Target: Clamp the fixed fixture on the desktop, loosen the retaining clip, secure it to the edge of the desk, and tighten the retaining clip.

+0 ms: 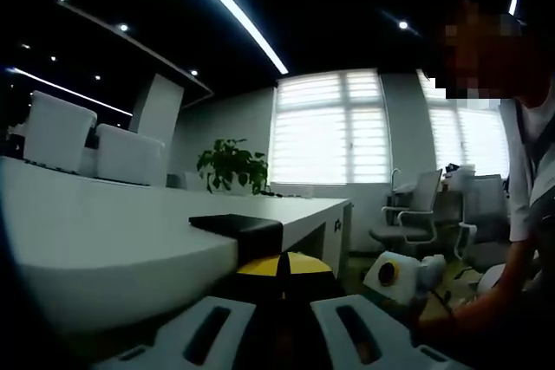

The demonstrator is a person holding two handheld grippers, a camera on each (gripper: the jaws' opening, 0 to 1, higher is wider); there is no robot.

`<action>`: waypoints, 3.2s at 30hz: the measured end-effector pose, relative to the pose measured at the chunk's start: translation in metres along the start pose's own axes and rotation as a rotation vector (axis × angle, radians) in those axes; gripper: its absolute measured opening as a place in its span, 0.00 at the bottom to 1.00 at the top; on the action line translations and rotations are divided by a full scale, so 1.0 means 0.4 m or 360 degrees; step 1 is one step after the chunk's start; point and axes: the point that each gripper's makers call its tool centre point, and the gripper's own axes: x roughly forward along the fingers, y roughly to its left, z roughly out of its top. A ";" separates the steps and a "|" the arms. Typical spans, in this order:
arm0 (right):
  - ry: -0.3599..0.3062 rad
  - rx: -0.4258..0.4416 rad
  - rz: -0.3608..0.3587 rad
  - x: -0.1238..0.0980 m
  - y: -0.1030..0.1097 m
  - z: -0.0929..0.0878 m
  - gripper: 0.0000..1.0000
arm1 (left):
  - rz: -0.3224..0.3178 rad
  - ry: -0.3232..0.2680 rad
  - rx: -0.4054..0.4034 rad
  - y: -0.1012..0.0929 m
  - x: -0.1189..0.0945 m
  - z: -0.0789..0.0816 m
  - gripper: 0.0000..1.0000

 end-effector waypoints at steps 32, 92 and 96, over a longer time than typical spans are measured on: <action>0.0025 -0.0140 0.0354 0.041 -0.018 -0.050 0.22 | 0.0003 0.0042 0.0014 0.001 0.002 -0.004 0.01; 0.0302 -0.0090 0.0297 0.033 -0.019 -0.082 0.25 | -0.0036 -0.0018 -0.0021 -0.017 0.006 -0.005 0.01; 0.0292 -0.0084 0.0220 0.021 -0.030 -0.064 0.38 | -0.0027 -0.0016 -0.0020 -0.018 0.006 -0.002 0.01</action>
